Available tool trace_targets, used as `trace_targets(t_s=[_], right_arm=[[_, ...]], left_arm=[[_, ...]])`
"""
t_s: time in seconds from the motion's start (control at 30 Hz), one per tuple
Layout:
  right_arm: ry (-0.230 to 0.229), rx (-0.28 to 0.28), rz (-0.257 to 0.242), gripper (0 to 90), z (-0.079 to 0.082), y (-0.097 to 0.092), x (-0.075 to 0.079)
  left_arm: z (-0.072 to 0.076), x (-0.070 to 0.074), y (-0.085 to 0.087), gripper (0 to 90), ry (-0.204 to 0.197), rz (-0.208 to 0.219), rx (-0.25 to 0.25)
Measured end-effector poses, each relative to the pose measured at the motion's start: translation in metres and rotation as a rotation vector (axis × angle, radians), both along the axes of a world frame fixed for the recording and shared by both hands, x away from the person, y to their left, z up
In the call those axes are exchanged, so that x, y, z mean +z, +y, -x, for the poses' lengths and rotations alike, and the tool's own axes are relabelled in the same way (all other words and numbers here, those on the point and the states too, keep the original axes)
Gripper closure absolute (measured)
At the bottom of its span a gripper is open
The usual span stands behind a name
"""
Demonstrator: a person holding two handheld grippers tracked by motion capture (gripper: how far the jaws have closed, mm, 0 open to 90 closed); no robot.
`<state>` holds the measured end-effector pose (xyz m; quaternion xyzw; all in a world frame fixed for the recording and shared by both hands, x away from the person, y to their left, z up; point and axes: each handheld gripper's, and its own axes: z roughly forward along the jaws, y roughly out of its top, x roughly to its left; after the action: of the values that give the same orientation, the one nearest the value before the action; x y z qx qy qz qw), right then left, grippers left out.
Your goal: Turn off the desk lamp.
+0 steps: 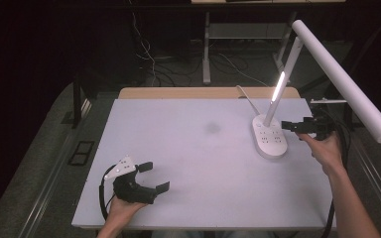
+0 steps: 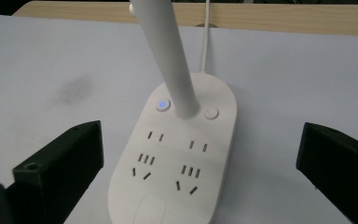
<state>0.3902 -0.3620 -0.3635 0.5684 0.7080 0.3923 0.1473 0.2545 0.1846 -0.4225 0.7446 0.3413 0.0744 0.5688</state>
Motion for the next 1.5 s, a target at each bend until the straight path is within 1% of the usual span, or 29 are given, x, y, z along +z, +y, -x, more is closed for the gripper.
trace_targets(t_s=[0.1, 0.13, 0.17, 0.27, 0.4, 0.43, 0.5, 0.57, 0.63, 0.7, 0.87, 0.93, 1.03, 1.23, 1.43, 1.5], right_arm=[[-0.003, 0.012, -0.007, 0.7, 0.009, 0.003, 0.000], [-0.010, 0.022, -0.015, 0.7, 0.015, 0.004, -0.001], [-0.010, 0.022, -0.015, 0.7, 0.015, 0.004, -0.001], [-0.023, 0.037, -0.032, 0.7, 0.024, 0.006, 0.000], [-0.032, 0.053, -0.034, 0.7, 0.037, 0.010, 0.003], [-0.042, 0.055, -0.039, 0.7, 0.040, 0.011, 0.003], [-0.051, 0.067, -0.065, 0.7, 0.047, 0.014, 0.003], [-0.062, 0.085, -0.056, 0.7, 0.054, 0.017, 0.002], [-0.066, 0.100, -0.068, 0.7, 0.061, 0.020, 0.001], [-0.073, 0.111, -0.068, 0.7, 0.067, 0.023, 0.000], [-0.092, 0.136, -0.092, 0.7, 0.083, 0.030, -0.005], [-0.090, 0.156, -0.094, 0.7, 0.089, 0.033, -0.008], [-0.100, 0.183, -0.107, 0.7, 0.099, 0.040, -0.013], [-0.120, 0.229, -0.112, 0.7, 0.115, 0.052, -0.025], [-0.128, 0.254, -0.129, 0.7, 0.127, 0.061, -0.038], [-0.131, 0.254, -0.133, 0.7, 0.131, 0.064, -0.042]], left_arm=[[0.000, 0.000, 0.000, 0.0, 0.000, 0.002, 0.000], [0.000, 0.000, 0.000, 0.0, -0.001, 0.003, 0.000], [0.000, 0.000, 0.000, 0.0, 0.000, 0.005, 0.001], [0.000, 0.000, 0.000, 0.0, 0.000, 0.007, 0.001], [0.000, 0.000, 0.001, 0.0, 0.002, 0.008, 0.001], [0.000, 0.000, 0.001, 0.0, 0.002, 0.009, 0.001], [0.000, 0.000, 0.001, 0.0, 0.003, 0.008, 0.000], [0.000, 0.000, 0.000, 0.0, 0.002, 0.008, 0.000], [0.000, 0.000, 0.000, 0.0, 0.002, 0.007, -0.001], [0.000, 0.000, 0.000, 0.0, 0.002, 0.007, -0.001], [0.000, 0.001, 0.001, 0.0, 0.004, 0.010, 0.001], [-0.001, 0.000, 0.001, 0.0, 0.004, 0.011, 0.002], [0.000, 0.000, 0.001, 0.0, 0.006, 0.010, 0.002], [-0.001, 0.000, 0.001, 0.0, 0.004, 0.010, 0.000], [-0.001, 0.000, 0.001, 0.0, 0.004, 0.009, -0.001], [0.000, 0.000, 0.001, 0.0, 0.005, 0.008, 0.000]])
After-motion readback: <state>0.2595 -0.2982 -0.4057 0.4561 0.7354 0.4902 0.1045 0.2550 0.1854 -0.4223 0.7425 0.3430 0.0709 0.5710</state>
